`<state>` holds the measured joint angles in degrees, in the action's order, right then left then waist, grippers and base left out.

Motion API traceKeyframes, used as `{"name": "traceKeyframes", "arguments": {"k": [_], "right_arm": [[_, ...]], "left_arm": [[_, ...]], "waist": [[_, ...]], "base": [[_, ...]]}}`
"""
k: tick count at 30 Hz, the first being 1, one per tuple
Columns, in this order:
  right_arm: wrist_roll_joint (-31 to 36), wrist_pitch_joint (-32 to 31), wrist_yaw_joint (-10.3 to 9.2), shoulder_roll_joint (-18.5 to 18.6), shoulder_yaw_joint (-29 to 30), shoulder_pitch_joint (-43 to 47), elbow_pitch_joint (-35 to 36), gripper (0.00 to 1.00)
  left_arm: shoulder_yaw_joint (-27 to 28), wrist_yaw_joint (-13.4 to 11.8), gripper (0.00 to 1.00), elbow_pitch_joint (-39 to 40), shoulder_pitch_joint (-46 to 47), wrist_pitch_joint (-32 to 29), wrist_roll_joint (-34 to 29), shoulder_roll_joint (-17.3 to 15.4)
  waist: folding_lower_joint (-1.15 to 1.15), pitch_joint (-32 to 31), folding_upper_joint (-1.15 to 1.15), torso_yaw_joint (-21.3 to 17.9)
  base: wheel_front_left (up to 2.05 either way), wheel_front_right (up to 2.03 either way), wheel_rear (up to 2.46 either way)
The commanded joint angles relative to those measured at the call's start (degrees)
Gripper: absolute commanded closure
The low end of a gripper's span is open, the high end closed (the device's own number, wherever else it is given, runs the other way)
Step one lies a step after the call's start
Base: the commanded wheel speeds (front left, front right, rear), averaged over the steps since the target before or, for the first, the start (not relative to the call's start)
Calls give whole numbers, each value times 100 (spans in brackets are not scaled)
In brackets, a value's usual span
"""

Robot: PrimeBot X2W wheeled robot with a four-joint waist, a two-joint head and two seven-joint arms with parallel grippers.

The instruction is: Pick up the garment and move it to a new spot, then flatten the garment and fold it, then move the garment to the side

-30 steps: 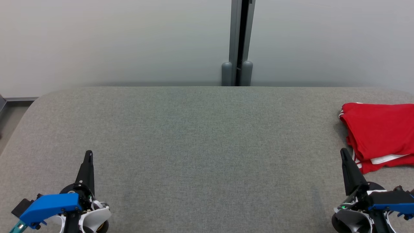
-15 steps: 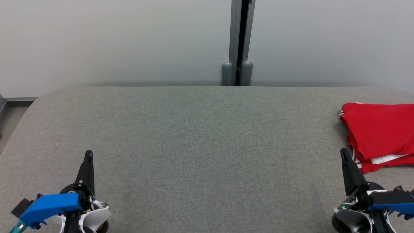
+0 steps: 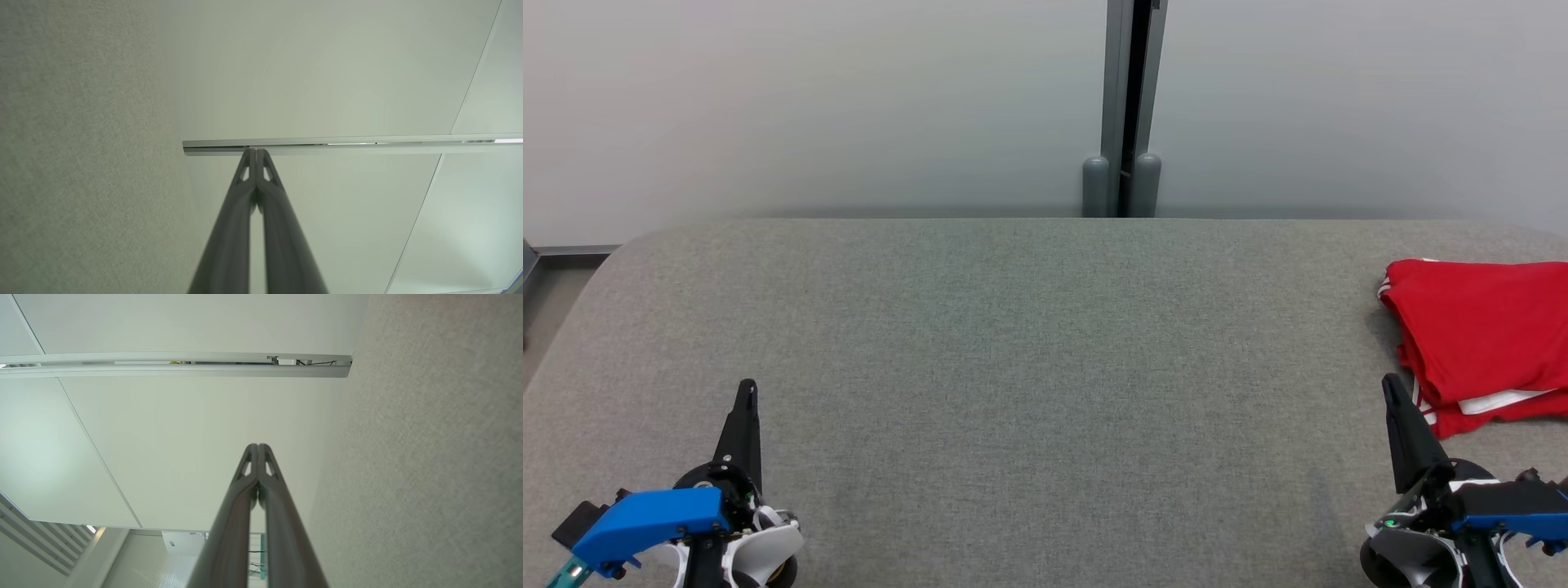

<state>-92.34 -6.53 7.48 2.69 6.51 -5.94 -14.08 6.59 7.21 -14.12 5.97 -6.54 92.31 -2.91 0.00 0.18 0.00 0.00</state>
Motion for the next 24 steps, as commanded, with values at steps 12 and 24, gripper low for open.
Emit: {"name": "traceKeyframes", "arguments": {"k": [12, 24], "right_arm": [[-16, -20, 2, 36, 11, -56, 19, 100], [-16, -20, 2, 36, 11, -56, 19, 100]], "left_arm": [[12, 59, 100, 22, 58, -19, 19, 9], [12, 59, 100, 22, 58, -19, 19, 9]], "waist": [[0, 0, 0, 0], [0, 0, 0, 0]], "base": [[0, 0, 0], [0, 0, 0]]}}
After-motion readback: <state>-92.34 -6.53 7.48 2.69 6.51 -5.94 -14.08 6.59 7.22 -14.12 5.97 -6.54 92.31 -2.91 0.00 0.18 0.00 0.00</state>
